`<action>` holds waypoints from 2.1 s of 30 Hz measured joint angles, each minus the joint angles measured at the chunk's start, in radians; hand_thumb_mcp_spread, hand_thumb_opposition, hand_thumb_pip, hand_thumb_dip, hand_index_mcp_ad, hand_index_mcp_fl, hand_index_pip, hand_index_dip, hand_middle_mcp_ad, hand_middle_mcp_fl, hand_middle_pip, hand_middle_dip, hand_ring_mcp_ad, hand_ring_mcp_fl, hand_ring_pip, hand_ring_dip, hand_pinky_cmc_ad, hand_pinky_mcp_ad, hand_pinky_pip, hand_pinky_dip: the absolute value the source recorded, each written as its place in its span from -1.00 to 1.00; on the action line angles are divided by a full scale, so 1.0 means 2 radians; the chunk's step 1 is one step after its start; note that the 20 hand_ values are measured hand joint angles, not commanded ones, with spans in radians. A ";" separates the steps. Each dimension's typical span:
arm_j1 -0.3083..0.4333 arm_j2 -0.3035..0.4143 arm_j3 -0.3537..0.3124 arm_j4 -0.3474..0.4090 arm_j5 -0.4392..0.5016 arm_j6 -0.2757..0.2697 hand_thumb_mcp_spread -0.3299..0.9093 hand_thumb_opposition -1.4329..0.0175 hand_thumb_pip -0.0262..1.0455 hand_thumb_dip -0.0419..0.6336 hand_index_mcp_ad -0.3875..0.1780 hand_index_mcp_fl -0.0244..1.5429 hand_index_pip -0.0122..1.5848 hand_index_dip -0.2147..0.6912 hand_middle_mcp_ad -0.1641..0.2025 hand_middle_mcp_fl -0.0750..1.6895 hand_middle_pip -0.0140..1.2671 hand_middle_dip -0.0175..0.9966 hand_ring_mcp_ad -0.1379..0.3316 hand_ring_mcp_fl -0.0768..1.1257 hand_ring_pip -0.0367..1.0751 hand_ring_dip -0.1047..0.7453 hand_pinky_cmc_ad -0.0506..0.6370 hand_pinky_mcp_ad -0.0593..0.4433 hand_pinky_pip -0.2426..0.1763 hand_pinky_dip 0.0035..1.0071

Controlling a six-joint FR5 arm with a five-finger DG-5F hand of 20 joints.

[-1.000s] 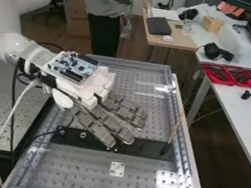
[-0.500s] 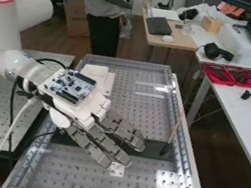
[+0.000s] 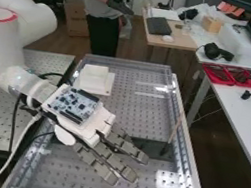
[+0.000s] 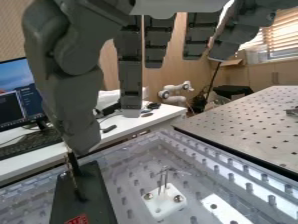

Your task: Grab the paper clip and place it in the clear container

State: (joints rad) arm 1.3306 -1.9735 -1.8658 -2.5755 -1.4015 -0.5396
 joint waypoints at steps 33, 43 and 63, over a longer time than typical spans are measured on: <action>-0.021 -0.059 0.036 0.024 -0.007 -0.008 0.39 -0.17 -0.16 -0.17 0.19 -0.51 0.42 -0.13 -0.23 -0.70 -0.78 -0.69 0.12 -0.83 -0.76 -0.74 -0.14 -0.30 -0.04 -0.71; -0.027 -0.071 0.044 0.029 -0.027 -0.017 0.38 -0.17 -0.16 -0.17 0.18 -0.49 0.42 -0.15 -0.26 -0.70 -0.78 -0.69 0.12 -0.79 -0.77 -0.74 -0.14 -0.31 -0.04 -0.71; -0.037 -0.080 0.042 0.059 -0.056 -0.044 0.52 -0.24 -0.11 -0.13 -0.05 -0.32 0.68 -0.16 -0.26 -0.68 -0.78 -0.69 0.12 -0.79 -0.76 -0.74 -0.08 -0.30 -0.04 -0.71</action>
State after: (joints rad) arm 1.2570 -2.1343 -1.7820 -2.4567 -1.5135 -0.6278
